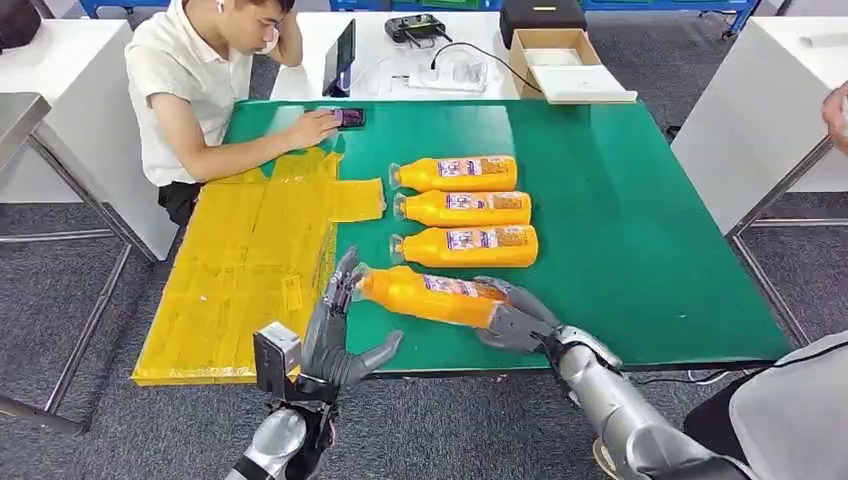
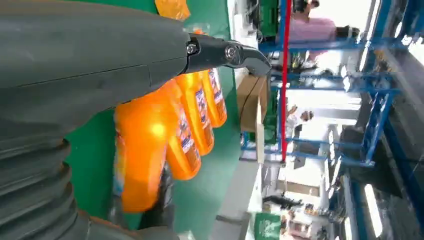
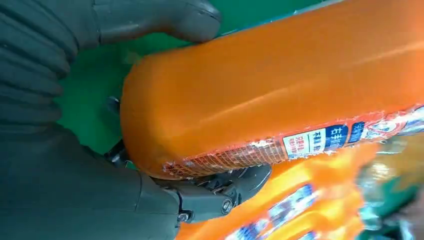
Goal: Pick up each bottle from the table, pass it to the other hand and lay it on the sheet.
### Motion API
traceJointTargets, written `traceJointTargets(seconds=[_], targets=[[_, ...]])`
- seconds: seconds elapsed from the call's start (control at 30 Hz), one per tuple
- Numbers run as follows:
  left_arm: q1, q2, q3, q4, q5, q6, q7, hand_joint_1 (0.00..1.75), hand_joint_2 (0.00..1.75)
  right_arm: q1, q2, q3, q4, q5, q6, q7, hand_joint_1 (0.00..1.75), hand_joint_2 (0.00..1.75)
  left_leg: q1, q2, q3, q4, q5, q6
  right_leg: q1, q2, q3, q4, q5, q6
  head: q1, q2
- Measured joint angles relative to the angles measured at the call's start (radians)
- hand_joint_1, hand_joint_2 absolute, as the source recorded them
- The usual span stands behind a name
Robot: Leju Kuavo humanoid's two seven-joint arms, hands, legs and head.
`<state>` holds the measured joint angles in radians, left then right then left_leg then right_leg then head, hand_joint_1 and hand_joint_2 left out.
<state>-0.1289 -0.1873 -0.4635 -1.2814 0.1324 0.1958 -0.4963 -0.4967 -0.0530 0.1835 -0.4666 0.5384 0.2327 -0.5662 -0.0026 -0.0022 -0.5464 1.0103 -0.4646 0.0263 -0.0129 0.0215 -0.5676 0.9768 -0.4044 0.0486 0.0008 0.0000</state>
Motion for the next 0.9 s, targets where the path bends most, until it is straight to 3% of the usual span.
traceJointTargets(seconds=[0.2, 0.77, 0.9], targets=[[0.029, -0.006, 0.035, -0.049, 0.041, 0.131, -0.038, 0.00, 1.75, 0.109, 0.037, -0.011, -0.135, -0.178, -0.026, -0.026, 1.75, 1.75, 0.000, -0.002, -0.012, 0.000, 0.002, 0.001, 0.000, -0.002, -0.011, 0.001, 0.001, 0.000, 0.000, 0.000], [0.051, -0.008, 0.061, -0.090, 0.049, 0.144, -0.044, 0.00, 1.75, 0.178, 0.051, -0.011, -0.245, -0.196, -0.038, -0.028, 1.75, 1.75, -0.001, -0.003, -0.023, 0.000, 0.003, 0.001, -0.001, -0.005, -0.021, 0.001, 0.001, 0.000, 0.000, 0.000], [0.066, -0.014, 0.073, -0.108, 0.104, 0.180, -0.053, 0.00, 1.75, 0.213, 0.054, -0.018, -0.293, -0.248, -0.098, -0.052, 1.75, 1.75, -0.001, -0.005, -0.025, 0.000, 0.003, 0.001, -0.001, -0.006, -0.022, 0.001, 0.001, 0.000, 0.000, 0.000]])
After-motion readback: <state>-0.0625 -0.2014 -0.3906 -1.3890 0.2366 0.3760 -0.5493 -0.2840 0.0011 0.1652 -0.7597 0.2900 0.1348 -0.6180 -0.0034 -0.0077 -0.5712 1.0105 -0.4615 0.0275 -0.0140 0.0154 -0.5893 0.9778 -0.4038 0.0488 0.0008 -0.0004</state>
